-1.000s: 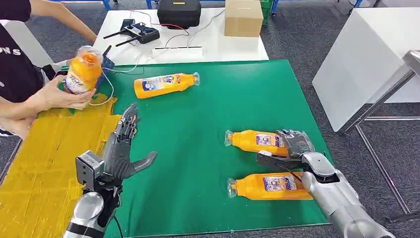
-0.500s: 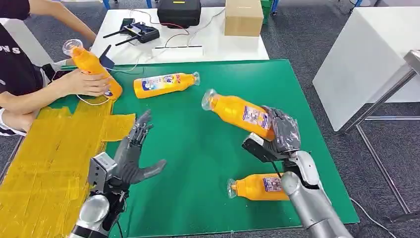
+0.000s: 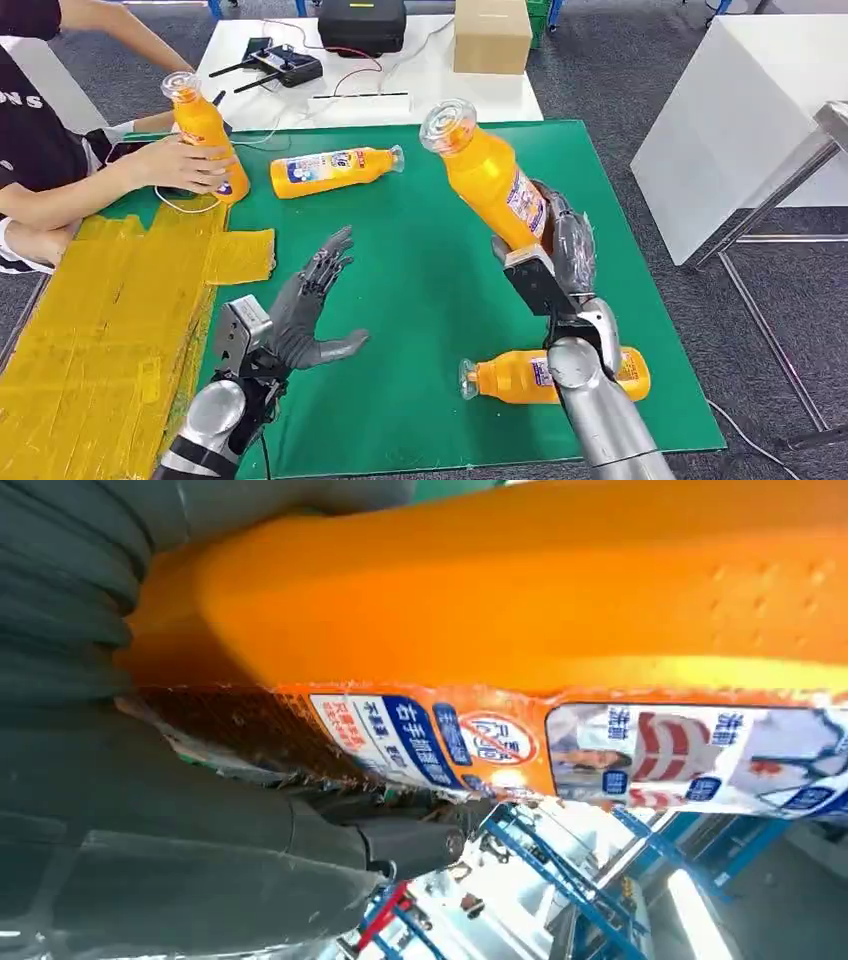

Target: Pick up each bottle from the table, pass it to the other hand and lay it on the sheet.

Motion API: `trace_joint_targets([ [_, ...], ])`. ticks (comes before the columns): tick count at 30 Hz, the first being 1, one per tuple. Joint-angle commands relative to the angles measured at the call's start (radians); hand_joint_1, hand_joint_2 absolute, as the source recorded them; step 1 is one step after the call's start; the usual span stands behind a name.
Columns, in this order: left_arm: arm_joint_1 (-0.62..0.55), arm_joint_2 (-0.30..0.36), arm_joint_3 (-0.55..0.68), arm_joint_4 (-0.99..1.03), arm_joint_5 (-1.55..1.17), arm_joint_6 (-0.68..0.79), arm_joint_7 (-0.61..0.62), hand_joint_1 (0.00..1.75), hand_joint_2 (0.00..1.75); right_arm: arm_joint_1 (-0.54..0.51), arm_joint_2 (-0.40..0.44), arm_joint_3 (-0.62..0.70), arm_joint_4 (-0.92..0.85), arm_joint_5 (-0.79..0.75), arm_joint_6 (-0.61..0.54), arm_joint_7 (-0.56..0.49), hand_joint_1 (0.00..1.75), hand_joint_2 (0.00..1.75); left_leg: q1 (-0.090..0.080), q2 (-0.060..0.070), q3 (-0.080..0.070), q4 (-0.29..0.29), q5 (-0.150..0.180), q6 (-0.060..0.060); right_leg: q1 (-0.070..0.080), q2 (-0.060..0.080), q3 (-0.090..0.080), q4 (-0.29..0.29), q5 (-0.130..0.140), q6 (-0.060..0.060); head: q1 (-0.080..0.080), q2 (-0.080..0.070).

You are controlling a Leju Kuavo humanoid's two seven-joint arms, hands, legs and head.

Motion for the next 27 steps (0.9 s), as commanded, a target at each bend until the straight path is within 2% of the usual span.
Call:
trace_joint_targets([
  [1,-0.101,-0.002,-0.055,0.121,0.053,-0.011,0.006,0.0,1.75,-0.023,0.088,0.047,0.064,-0.191,0.156,-0.05,1.75,1.75,0.001,-0.002,0.003,0.0,-0.001,-0.002,0.001,-0.002,0.003,-0.001,-0.002,-0.001,0.0,0.0],
  [12,-0.174,0.0,-0.062,0.162,0.148,-0.013,0.016,0.0,1.75,-0.069,0.186,0.326,0.332,-0.193,0.215,-0.07,1.69,1.75,0.003,0.003,0.003,-0.001,-0.001,-0.003,0.002,0.002,0.003,-0.001,0.0,-0.001,0.0,0.0],
  [18,-0.182,0.0,-0.068,0.176,0.172,-0.006,0.017,0.0,1.75,-0.068,0.199,0.37,0.37,-0.217,0.21,-0.08,1.71,1.75,0.004,0.001,0.006,-0.001,-0.002,-0.003,0.004,0.0,0.007,-0.001,-0.002,-0.001,0.0,0.0],
  [20,-0.185,0.0,-0.069,0.182,0.18,-0.003,0.018,0.0,1.75,-0.067,0.202,0.387,0.383,-0.224,0.219,-0.077,1.71,1.75,0.002,0.0,0.001,-0.001,0.0,-0.002,0.002,-0.001,0.001,0.0,-0.001,-0.001,0.0,0.0],
  [24,-0.193,-0.003,-0.067,0.192,0.187,-0.002,0.019,0.0,1.75,-0.061,0.214,0.407,0.402,-0.222,0.218,-0.08,1.71,1.75,0.003,0.0,0.002,-0.001,-0.001,-0.002,0.002,0.0,0.003,-0.001,-0.001,-0.001,0.0,0.0],
  [27,-0.208,-0.008,-0.071,0.215,0.203,0.0,0.022,0.0,1.75,-0.06,0.226,0.481,0.469,-0.219,0.262,-0.066,1.75,1.75,0.003,-0.001,0.003,-0.001,-0.001,-0.003,0.003,-0.001,0.004,-0.001,-0.001,-0.002,0.0,0.0],
])
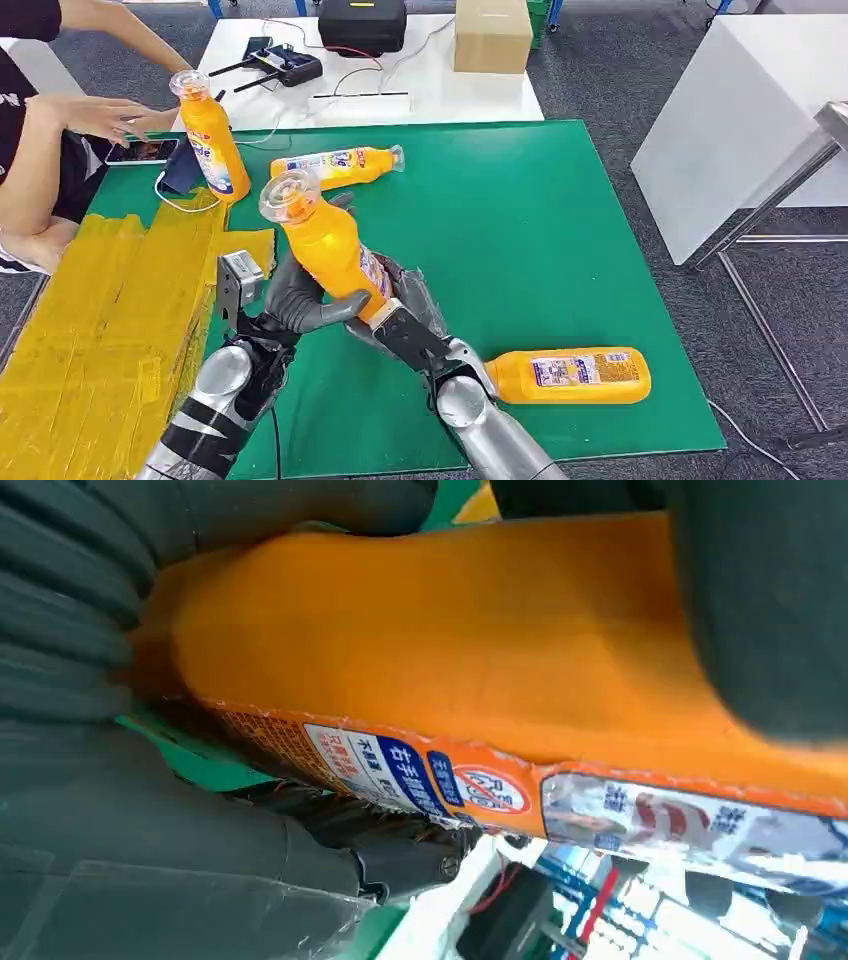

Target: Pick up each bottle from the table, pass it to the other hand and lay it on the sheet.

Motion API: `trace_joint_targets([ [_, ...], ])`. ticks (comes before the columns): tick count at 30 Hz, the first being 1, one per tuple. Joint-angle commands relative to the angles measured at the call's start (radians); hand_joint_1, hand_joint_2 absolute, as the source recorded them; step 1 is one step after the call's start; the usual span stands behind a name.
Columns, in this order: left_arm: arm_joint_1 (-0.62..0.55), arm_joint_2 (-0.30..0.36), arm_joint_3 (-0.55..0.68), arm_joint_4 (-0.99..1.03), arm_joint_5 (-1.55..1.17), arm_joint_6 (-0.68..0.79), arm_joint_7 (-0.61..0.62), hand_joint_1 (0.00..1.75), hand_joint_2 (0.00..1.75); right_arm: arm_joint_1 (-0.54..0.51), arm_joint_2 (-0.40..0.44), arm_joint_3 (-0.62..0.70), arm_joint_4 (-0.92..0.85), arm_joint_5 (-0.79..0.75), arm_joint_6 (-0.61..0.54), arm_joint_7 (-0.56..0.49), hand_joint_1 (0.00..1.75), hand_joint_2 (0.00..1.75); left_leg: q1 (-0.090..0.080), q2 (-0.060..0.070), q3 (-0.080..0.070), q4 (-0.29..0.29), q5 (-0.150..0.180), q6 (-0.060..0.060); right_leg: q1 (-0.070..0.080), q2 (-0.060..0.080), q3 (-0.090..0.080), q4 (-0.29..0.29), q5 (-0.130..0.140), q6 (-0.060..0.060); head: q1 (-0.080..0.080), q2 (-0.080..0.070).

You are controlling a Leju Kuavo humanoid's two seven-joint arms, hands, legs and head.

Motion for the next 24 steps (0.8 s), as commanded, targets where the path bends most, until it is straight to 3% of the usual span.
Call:
trace_joint_targets([
  [1,-0.08,-0.005,-0.036,0.116,0.026,0.003,0.01,0.0,1.75,-0.06,0.016,0.175,0.227,0.0,0.05,0.002,1.71,1.75,0.002,-0.001,0.005,0.0,-0.002,-0.003,0.002,-0.002,0.006,-0.001,-0.001,-0.001,0.0,0.0],
  [4,-0.084,-0.007,-0.038,0.123,0.034,0.006,0.008,0.05,1.75,-0.063,0.021,0.191,0.257,-0.006,0.044,-0.012,1.73,1.75,0.001,0.0,0.003,-0.001,-0.001,-0.002,0.002,-0.001,0.003,-0.001,-0.001,-0.001,0.0,0.0],
  [5,-0.079,-0.01,-0.029,0.12,0.049,0.009,0.004,1.75,1.75,-0.065,0.019,0.192,0.261,-0.011,0.039,-0.015,1.75,1.75,0.001,0.0,0.002,-0.001,0.0,-0.001,0.001,-0.001,0.002,-0.001,0.0,-0.001,0.0,0.0],
  [24,-0.078,-0.015,-0.023,0.131,0.081,0.027,-0.005,1.75,1.75,-0.066,-0.001,0.166,0.235,-0.03,0.012,-0.008,1.75,1.75,0.002,-0.002,0.003,0.0,-0.001,-0.002,0.002,-0.004,0.004,-0.001,-0.002,-0.001,0.0,0.0],
])
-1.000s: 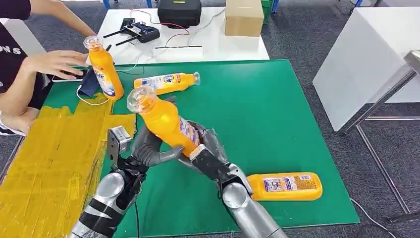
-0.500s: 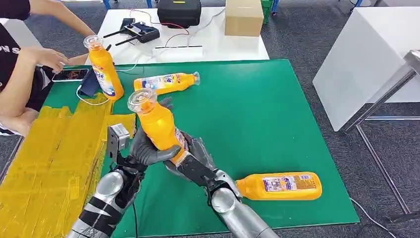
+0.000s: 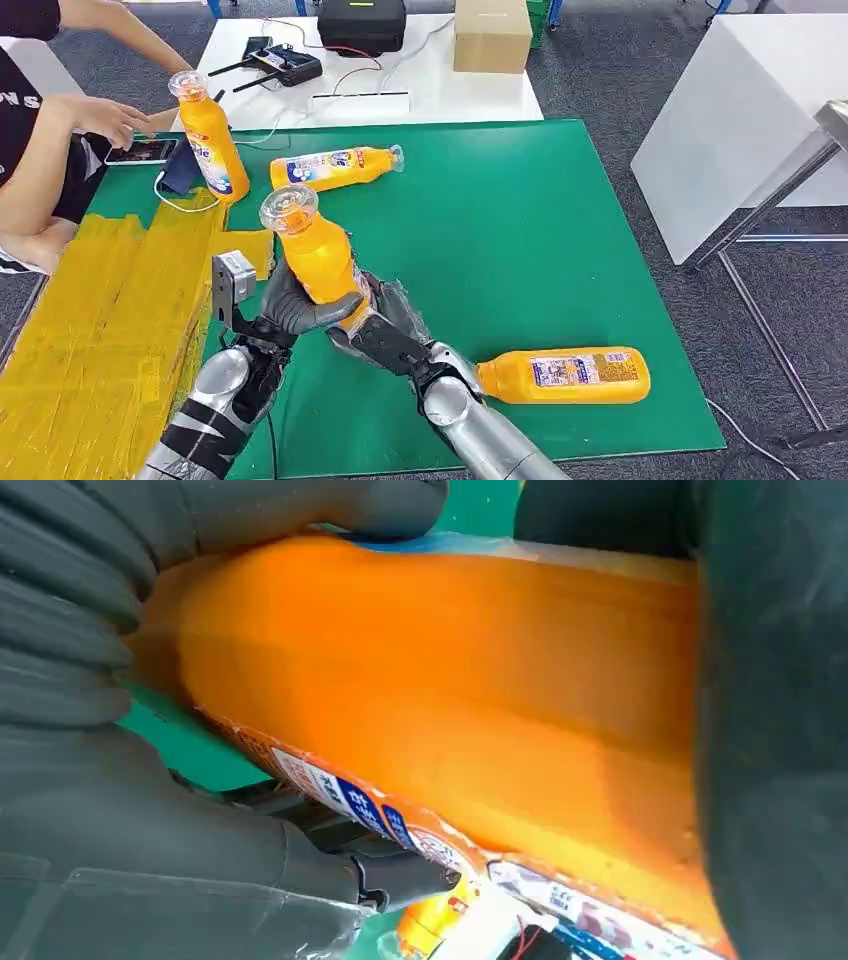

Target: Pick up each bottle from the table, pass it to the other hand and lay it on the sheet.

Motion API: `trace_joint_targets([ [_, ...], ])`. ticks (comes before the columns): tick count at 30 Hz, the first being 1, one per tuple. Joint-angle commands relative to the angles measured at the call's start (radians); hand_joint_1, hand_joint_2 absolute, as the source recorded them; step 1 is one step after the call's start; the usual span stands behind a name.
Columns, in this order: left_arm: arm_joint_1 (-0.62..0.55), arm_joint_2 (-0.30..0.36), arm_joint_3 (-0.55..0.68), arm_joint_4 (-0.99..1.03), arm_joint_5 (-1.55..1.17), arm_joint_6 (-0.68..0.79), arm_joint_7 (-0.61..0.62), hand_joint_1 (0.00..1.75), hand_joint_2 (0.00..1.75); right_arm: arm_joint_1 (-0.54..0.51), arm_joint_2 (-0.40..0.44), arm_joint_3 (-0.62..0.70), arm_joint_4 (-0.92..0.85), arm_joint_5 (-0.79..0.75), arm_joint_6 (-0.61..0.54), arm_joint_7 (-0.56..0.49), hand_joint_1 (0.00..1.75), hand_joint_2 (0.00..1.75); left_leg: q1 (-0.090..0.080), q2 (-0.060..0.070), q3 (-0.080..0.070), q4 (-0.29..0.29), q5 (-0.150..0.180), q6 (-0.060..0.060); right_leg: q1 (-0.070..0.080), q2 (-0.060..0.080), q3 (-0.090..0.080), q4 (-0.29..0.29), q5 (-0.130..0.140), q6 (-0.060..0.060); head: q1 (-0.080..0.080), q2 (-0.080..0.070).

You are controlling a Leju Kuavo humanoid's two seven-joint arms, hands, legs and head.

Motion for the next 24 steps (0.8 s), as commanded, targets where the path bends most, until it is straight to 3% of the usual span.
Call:
trace_joint_targets([
  [1,-0.083,-0.016,-0.035,0.076,0.026,0.009,-0.002,1.75,1.75,0.001,-0.016,0.071,0.059,0.003,-0.004,0.004,1.75,1.75,0.001,-0.003,0.002,0.0,0.0,-0.001,0.002,-0.004,0.003,-0.001,-0.001,-0.001,0.0,0.0],
  [2,-0.084,-0.017,-0.035,0.081,0.033,0.01,-0.002,1.75,1.75,0.005,-0.017,0.064,0.051,0.004,-0.015,0.0,1.73,1.75,0.002,-0.003,0.003,0.0,-0.001,-0.002,0.002,-0.004,0.004,-0.001,-0.001,-0.001,0.0,0.0],
  [3,-0.082,-0.018,-0.032,0.08,0.036,0.015,-0.005,1.75,1.75,0.011,-0.02,0.046,0.035,-0.003,-0.035,-0.009,1.54,1.75,0.001,-0.003,0.002,0.0,0.0,-0.001,0.001,-0.003,0.003,-0.001,-0.001,0.0,0.0,0.0],
  [4,-0.081,-0.018,-0.029,0.075,0.033,0.026,-0.009,1.75,1.75,0.016,-0.026,0.029,0.02,-0.013,-0.042,-0.013,0.26,1.75,0.002,-0.003,0.002,0.0,-0.001,-0.002,0.002,-0.004,0.004,-0.001,-0.001,-0.001,0.0,0.0],
  [5,-0.075,-0.015,-0.025,0.062,0.02,0.053,-0.018,1.75,1.75,0.029,-0.035,-0.002,-0.015,-0.032,-0.063,-0.023,0.0,1.75,0.001,-0.003,0.001,0.0,0.0,-0.001,0.001,-0.004,0.003,-0.001,-0.001,0.0,0.0,0.0],
  [11,-0.018,0.052,0.07,-0.074,-0.131,0.268,-0.014,1.75,1.75,0.164,-0.156,-0.192,-0.35,-0.08,-0.087,-0.032,0.0,1.75,0.001,-0.002,0.0,0.0,0.0,-0.001,0.001,-0.003,0.001,0.0,-0.001,0.0,0.0,0.0],
  [13,0.007,0.074,0.116,-0.121,-0.369,0.479,-0.028,1.75,1.75,0.226,-0.185,-0.261,-0.475,-0.078,-0.085,-0.044,0.0,1.75,0.0,-0.003,-0.001,0.0,0.0,-0.001,0.0,-0.002,0.001,-0.001,-0.001,0.0,0.0,0.0],
  [14,0.018,0.076,0.148,-0.132,-0.623,0.641,0.009,1.75,1.75,0.252,-0.188,-0.291,-0.524,-0.071,-0.082,-0.049,0.0,1.75,0.001,-0.002,0.001,0.0,-0.001,-0.001,0.001,-0.002,0.003,0.0,-0.001,0.0,0.0,0.0],
  [15,0.037,0.074,0.182,-0.163,-0.802,0.704,0.063,1.75,1.75,0.277,-0.193,-0.32,-0.579,-0.051,-0.09,-0.052,0.0,1.75,0.0,-0.002,-0.001,0.0,-0.001,-0.001,0.0,-0.002,0.001,0.0,-0.001,0.0,0.0,0.0],
  [20,0.032,0.108,0.281,-0.183,-1.307,0.706,0.264,1.75,1.75,0.33,-0.207,-0.405,-0.736,-0.006,-0.122,-0.05,0.0,1.75,0.002,-0.001,0.004,0.002,-0.005,-0.003,0.002,-0.002,0.005,0.002,-0.004,-0.001,0.0,0.0],
  [22,0.016,0.137,0.315,-0.136,-1.563,0.668,0.373,1.75,1.75,0.341,-0.211,-0.419,-0.771,-0.003,-0.13,-0.052,0.0,1.75,0.0,-0.002,-0.001,0.0,-0.001,-0.001,0.0,-0.001,0.0,0.0,-0.001,0.0,0.0,0.0],
  [23,-0.023,0.325,0.179,-0.095,-1.652,0.59,0.589,1.75,1.75,0.348,-0.214,-0.424,-0.793,0.0,-0.134,-0.054,0.0,1.75,0.001,-0.001,0.0,0.001,-0.001,-0.002,0.0,-0.001,0.001,0.0,-0.001,-0.001,0.0,0.0],
  [24,-0.047,0.375,0.084,-0.082,-1.652,0.552,0.703,1.75,1.75,0.35,-0.217,-0.424,-0.8,0.002,-0.131,-0.055,0.0,1.75,0.001,0.0,0.001,0.001,-0.002,-0.002,0.001,0.0,0.001,0.001,-0.001,-0.001,0.0,0.0],
])
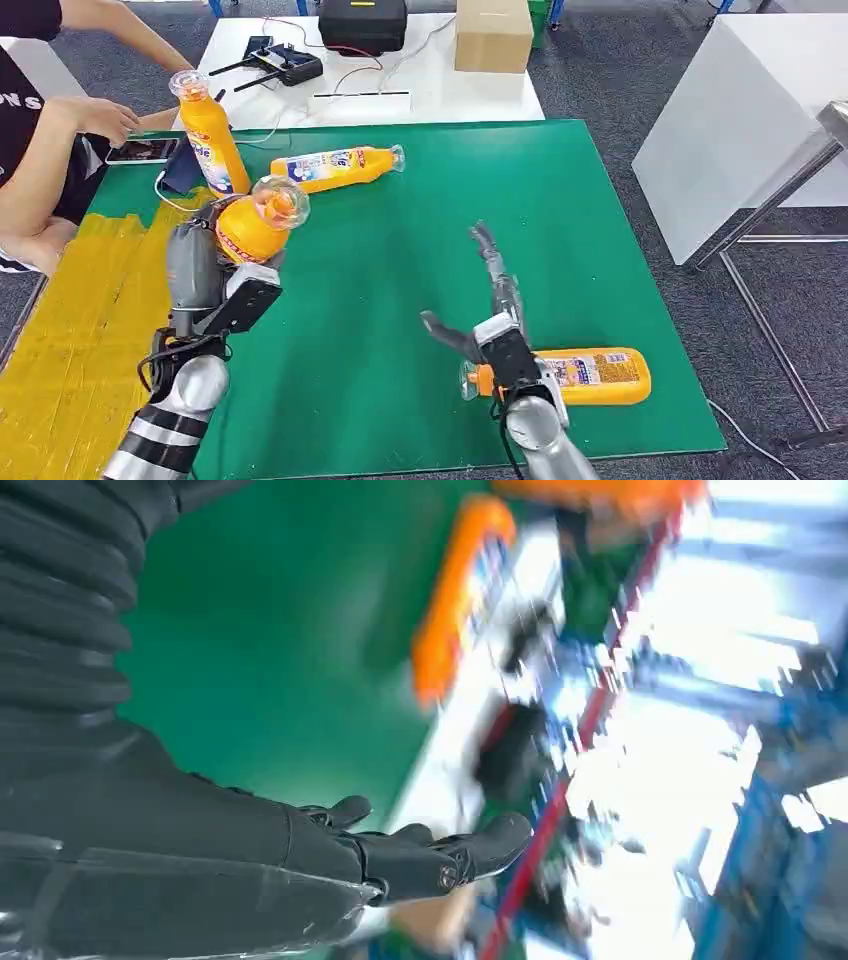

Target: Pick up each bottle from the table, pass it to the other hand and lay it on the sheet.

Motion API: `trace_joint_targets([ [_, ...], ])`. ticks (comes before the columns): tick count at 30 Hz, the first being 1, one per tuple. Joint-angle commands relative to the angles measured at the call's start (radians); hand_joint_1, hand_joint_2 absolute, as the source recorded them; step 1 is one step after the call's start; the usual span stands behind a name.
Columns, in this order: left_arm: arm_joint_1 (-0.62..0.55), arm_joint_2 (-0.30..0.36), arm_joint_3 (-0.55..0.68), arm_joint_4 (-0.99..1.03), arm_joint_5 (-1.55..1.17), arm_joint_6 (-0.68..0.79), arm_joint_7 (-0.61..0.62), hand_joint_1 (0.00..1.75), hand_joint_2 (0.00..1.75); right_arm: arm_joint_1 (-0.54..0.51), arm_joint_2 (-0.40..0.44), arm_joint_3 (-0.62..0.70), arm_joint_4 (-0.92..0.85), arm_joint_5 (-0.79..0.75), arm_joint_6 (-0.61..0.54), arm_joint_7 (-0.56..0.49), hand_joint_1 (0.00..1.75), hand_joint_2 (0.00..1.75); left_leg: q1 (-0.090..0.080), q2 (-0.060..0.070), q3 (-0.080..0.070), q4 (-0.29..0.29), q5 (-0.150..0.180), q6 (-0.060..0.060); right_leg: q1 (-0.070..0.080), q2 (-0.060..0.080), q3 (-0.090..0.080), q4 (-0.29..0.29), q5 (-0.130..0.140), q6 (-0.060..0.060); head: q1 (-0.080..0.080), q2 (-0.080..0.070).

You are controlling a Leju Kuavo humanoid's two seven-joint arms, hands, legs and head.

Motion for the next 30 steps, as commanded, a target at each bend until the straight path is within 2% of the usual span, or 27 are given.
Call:
trace_joint_targets([
  [1,-0.098,0.306,-0.092,0.086,-0.5,-0.156,0.504,1.75,1.75,0.069,-0.062,-0.131,-0.256,0.019,-0.016,-0.003,0.0,1.75,0.001,0.0,0.001,0.001,-0.001,-0.002,0.001,0.0,0.001,0.001,-0.001,-0.001,0.0,0.0],
  [2,-0.13,0.326,-0.172,0.157,-0.5,-0.17,0.576,1.75,1.75,0.068,-0.062,-0.132,-0.263,0.02,-0.012,0.001,0.0,1.75,0.002,0.0,0.003,0.001,-0.001,-0.003,0.002,-0.001,0.003,0.001,-0.001,-0.002,0.001,0.0],
  [4,-0.201,0.376,-0.301,0.259,-0.5,-0.314,0.673,1.75,1.75,0.062,-0.06,-0.135,-0.269,0.022,-0.007,0.002,0.0,1.75,0.002,-0.001,0.002,0.0,0.0,-0.002,0.002,-0.003,0.002,0.0,-0.001,-0.001,0.0,0.0],
  [6,-0.27,0.358,-0.317,0.452,-0.5,-0.344,0.646,1.75,1.75,0.039,-0.06,-0.129,-0.262,0.021,0.007,0.007,0.0,1.75,0.002,-0.003,0.004,0.0,0.001,-0.003,0.003,-0.004,0.002,0.001,-0.001,-0.002,0.0,0.0],
  [8,-0.302,0.331,-0.29,0.572,-0.5,-0.292,0.603,1.75,1.75,0.025,-0.058,-0.126,-0.255,0.02,0.011,0.011,0.0,1.75,0.001,-0.005,0.005,-0.001,0.002,-0.003,0.002,-0.005,0.004,0.0,-0.001,-0.001,0.0,0.0],
  [13,-0.302,0.331,-0.29,0.572,-0.5,-0.292,0.603,1.75,1.75,0.025,-0.058,-0.126,-0.255,0.02,0.011,0.011,0.0,1.75,0.004,0.003,0.005,0.001,0.0,-0.004,0.003,0.002,0.004,0.001,0.0,-0.001,0.0,0.0],
  [19,-0.303,0.329,-0.294,0.568,-0.5,-0.296,0.608,1.75,1.75,0.029,-0.059,-0.126,-0.254,0.02,0.01,0.01,0.0,1.75,0.003,-0.001,0.003,0.0,0.001,-0.004,0.003,0.0,0.003,0.0,-0.001,-0.001,0.0,0.0],
  [21,-0.31,0.332,-0.307,0.598,-0.5,-0.359,0.608,1.75,1.75,0.021,-0.062,-0.119,-0.25,0.018,0.017,0.01,0.0,1.75,0.003,0.001,0.002,0.001,0.001,-0.005,0.003,0.001,0.002,0.001,-0.001,-0.001,0.0,0.0],
  [24,-0.344,0.286,-0.267,0.757,-0.5,-0.316,0.571,1.75,1.75,-0.002,-0.058,-0.111,-0.228,0.009,0.02,0.015,0.0,1.75,0.002,0.001,0.002,-0.001,0.002,-0.005,0.002,0.001,0.001,0.0,0.0,-0.001,0.0,0.0],
  [26,-0.369,0.219,-0.189,0.877,-0.5,-0.276,0.516,1.75,1.75,-0.017,-0.053,-0.103,-0.213,0.003,0.02,0.018,0.0,1.75,0.003,0.001,0.004,0.0,0.001,-0.005,0.003,0.001,0.003,0.0,-0.001,-0.002,0.001,0.0],
  [29,-0.378,0.161,-0.119,0.946,-0.494,-0.241,0.468,1.75,1.75,-0.026,-0.051,-0.093,-0.2,0.001,0.022,0.023,0.0,1.75,0.002,0.0,0.001,-0.001,0.002,-0.004,0.002,0.0,0.0,0.0,0.0,-0.001,0.0,0.0],
  [30,-0.375,0.146,-0.098,0.959,-0.499,-0.222,0.468,1.61,1.75,-0.027,-0.052,-0.091,-0.196,0.001,0.022,0.025,0.0,1.75,0.002,-0.001,0.003,-0.001,0.002,-0.004,0.003,-0.001,0.003,0.0,0.0,-0.001,0.0,0.0],
])
